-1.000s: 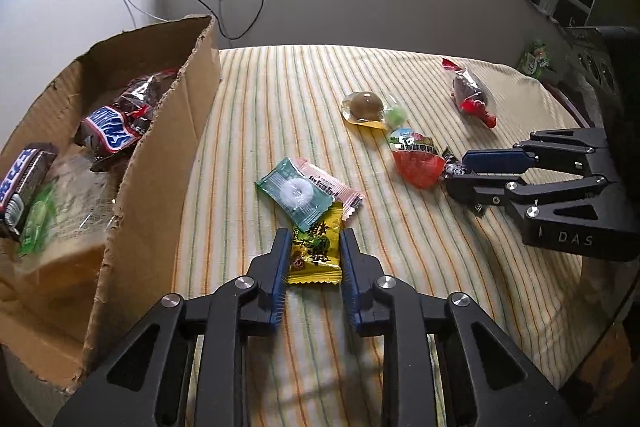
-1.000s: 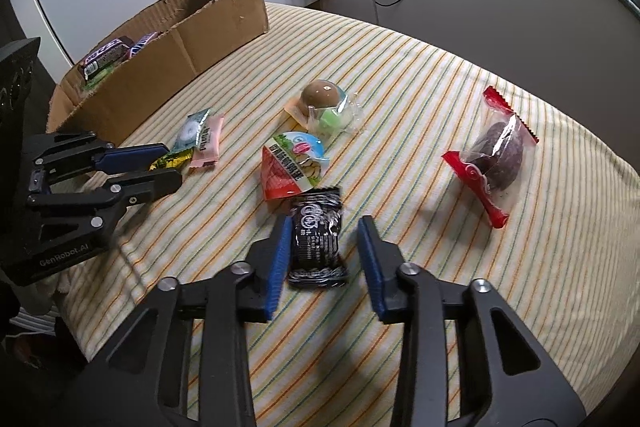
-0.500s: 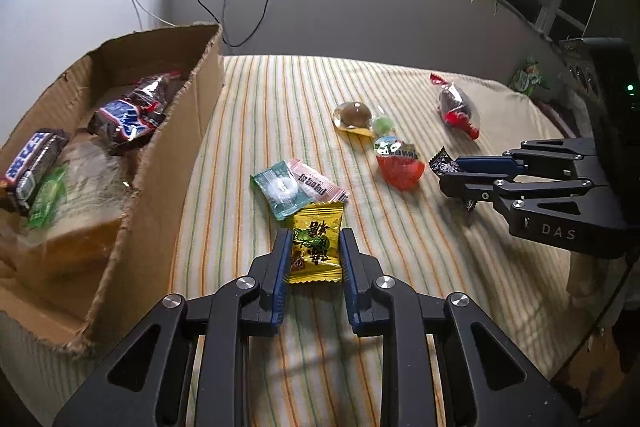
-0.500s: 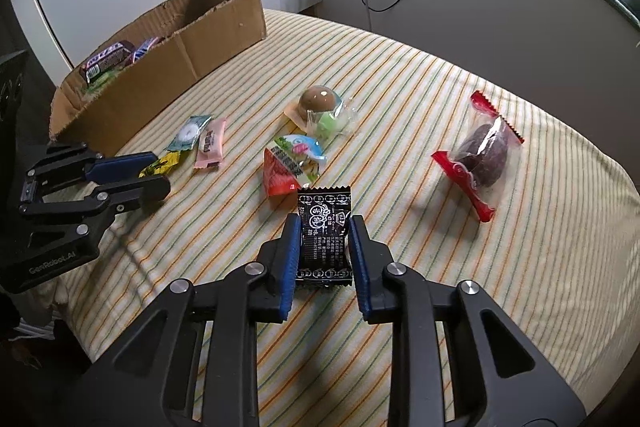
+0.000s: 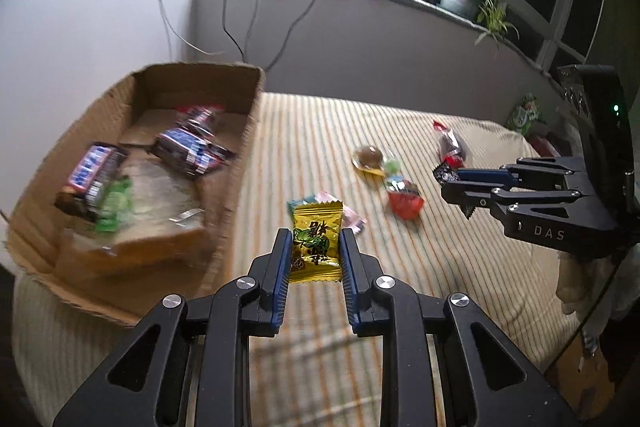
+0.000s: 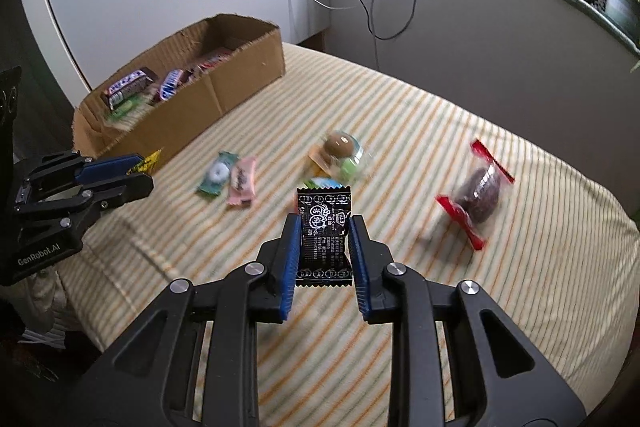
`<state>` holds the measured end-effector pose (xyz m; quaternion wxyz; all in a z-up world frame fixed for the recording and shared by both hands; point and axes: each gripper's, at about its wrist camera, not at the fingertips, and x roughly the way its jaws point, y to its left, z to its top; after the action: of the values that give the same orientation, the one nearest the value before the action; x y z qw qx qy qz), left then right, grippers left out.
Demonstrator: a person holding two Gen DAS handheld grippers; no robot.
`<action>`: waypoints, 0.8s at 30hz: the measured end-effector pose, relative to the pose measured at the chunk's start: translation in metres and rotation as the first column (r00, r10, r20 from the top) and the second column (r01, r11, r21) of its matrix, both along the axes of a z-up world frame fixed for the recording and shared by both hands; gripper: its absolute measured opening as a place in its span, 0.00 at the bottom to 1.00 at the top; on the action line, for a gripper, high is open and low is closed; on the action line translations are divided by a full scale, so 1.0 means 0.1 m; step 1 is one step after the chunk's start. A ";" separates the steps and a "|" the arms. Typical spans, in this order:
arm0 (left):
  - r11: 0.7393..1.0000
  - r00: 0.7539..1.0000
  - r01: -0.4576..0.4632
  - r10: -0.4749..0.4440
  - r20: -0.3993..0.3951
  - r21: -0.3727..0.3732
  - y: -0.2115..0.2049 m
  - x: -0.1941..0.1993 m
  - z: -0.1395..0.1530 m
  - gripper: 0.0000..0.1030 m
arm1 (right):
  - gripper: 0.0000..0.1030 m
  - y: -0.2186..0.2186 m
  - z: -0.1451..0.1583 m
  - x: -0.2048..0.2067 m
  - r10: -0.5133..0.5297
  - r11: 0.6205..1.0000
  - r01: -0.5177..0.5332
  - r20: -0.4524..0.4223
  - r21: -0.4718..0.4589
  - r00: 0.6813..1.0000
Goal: Organize snacks
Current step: 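Carry both packets into the box and open both grippers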
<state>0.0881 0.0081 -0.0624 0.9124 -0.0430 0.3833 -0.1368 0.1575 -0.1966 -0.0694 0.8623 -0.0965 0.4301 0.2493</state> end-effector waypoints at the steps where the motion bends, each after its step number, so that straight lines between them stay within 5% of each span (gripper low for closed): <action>1: 1.000 1.000 -0.011 0.011 0.010 0.000 0.06 -0.01 0.03 0.21 | 0.24 0.04 0.03 0.01 0.005 1.000 -0.005 0.004 0.001 1.000; 24: 0.979 0.976 -0.204 0.206 0.075 -0.026 1.02 -0.10 0.27 0.21 | 0.24 1.19 0.37 0.25 0.151 0.988 -0.152 0.061 0.016 0.987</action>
<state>0.0784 0.1099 -0.0356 0.9353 -0.0851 0.3402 -0.0471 0.1823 -0.0776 -0.0326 0.8543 -0.1272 0.3928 0.3156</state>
